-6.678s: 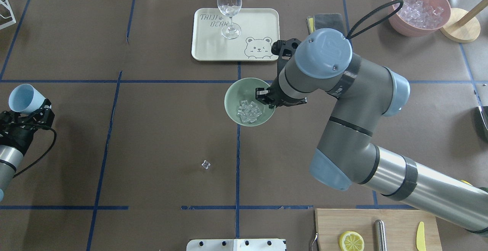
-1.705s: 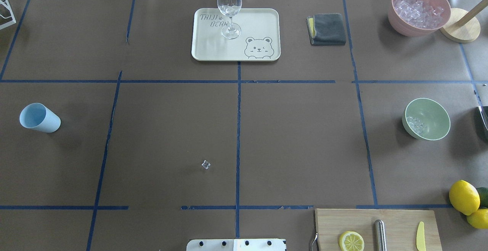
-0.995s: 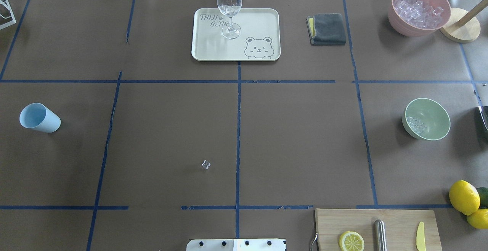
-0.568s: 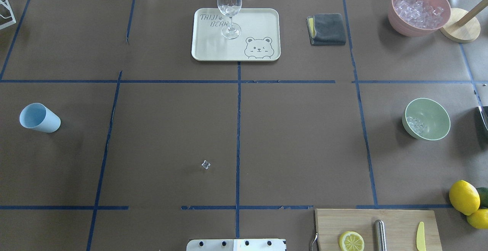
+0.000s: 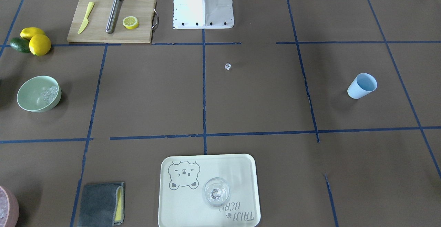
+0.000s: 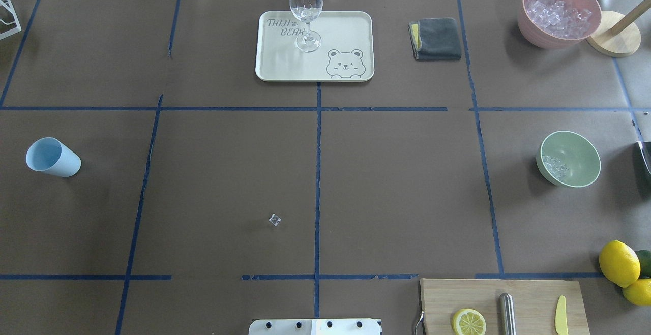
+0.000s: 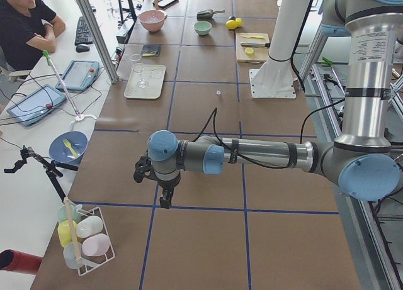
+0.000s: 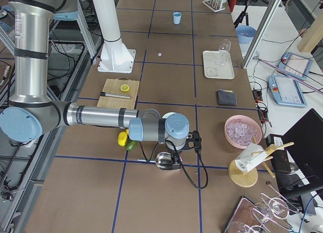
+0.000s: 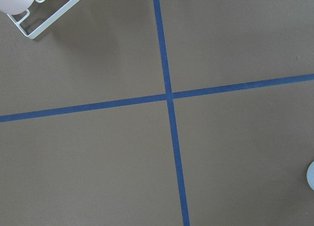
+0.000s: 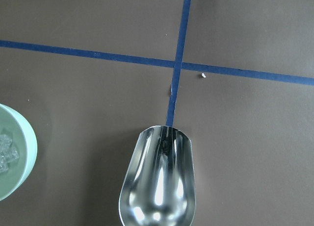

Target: Pour ice into bowl

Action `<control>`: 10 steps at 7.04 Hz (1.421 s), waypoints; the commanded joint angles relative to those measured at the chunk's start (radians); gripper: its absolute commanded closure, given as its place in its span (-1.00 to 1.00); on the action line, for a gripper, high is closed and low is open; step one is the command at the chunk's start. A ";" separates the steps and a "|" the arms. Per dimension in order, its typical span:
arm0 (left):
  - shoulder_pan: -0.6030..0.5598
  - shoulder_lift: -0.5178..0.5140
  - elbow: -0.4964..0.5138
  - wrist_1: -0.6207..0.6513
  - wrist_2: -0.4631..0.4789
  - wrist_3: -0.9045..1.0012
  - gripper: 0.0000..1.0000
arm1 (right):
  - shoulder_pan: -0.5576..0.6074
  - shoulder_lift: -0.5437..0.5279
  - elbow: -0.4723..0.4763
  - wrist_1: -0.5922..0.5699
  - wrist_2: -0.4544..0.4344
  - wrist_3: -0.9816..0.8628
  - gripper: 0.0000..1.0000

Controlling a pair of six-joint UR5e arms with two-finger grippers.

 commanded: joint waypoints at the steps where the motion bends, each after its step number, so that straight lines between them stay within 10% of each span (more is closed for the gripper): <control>1: 0.000 0.001 -0.002 0.000 0.000 -0.002 -1.00 | 0.010 0.001 -0.009 -0.002 0.000 0.004 -1.00; 10: 0.000 -0.001 0.004 -0.002 -0.003 -0.004 -1.00 | 0.015 0.017 -0.006 0.002 -0.003 0.063 -1.00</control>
